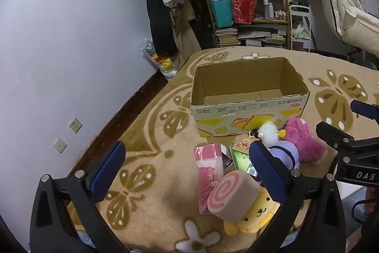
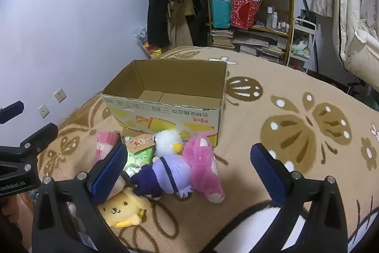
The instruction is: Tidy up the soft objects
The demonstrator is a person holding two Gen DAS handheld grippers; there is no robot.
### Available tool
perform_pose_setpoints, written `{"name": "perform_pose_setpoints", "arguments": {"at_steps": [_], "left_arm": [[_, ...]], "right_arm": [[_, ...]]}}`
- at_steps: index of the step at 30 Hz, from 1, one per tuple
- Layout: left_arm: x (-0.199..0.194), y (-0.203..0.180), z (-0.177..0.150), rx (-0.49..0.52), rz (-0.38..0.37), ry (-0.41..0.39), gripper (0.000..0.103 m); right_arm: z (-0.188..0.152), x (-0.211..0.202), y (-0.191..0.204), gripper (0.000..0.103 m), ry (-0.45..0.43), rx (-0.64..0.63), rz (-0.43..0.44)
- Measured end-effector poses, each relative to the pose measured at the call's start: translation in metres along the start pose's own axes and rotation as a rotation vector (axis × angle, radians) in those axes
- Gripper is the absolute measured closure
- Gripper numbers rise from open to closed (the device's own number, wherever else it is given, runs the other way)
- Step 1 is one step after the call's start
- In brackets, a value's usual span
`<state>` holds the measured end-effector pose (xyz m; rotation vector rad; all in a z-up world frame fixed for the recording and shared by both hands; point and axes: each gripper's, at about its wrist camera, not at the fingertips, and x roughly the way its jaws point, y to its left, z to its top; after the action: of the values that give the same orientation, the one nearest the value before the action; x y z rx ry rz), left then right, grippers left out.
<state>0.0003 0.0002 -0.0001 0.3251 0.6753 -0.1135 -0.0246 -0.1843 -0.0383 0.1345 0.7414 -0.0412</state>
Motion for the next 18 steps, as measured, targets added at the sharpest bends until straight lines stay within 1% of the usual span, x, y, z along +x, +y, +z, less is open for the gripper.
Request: {"name": "perform_pose_setpoints", "arguments": {"at_steps": [1, 2, 9, 10, 16, 18], "left_arm": [[-0.001, -0.001, 0.0, 0.012, 0.016, -0.018, 0.0], [-0.001, -0.001, 0.0, 0.011, 0.018, -0.017, 0.0], [-0.005, -0.005, -0.002, 0.018, 0.008, -0.009, 0.0], [0.003, -0.002, 0.0, 0.017, 0.008, -0.006, 0.0], [0.007, 0.0, -0.001, 0.004, 0.004, 0.018, 0.0], [0.006, -0.001, -0.001, 0.006, 0.005, 0.017, 0.0]], "right_arm": [[0.0, 0.0, 0.0, 0.0, -0.005, 0.002, 0.0], [0.0, 0.0, 0.0, 0.0, -0.005, 0.001, 0.0], [0.0, 0.0, 0.0, 0.0, 0.005, -0.004, -0.004], [0.0, 0.0, -0.001, 0.0, 0.004, -0.004, -0.009], [0.001, 0.002, -0.008, 0.0, -0.003, 0.007, -0.007], [0.0, -0.002, -0.001, 0.0, -0.003, -0.003, -0.011]]}}
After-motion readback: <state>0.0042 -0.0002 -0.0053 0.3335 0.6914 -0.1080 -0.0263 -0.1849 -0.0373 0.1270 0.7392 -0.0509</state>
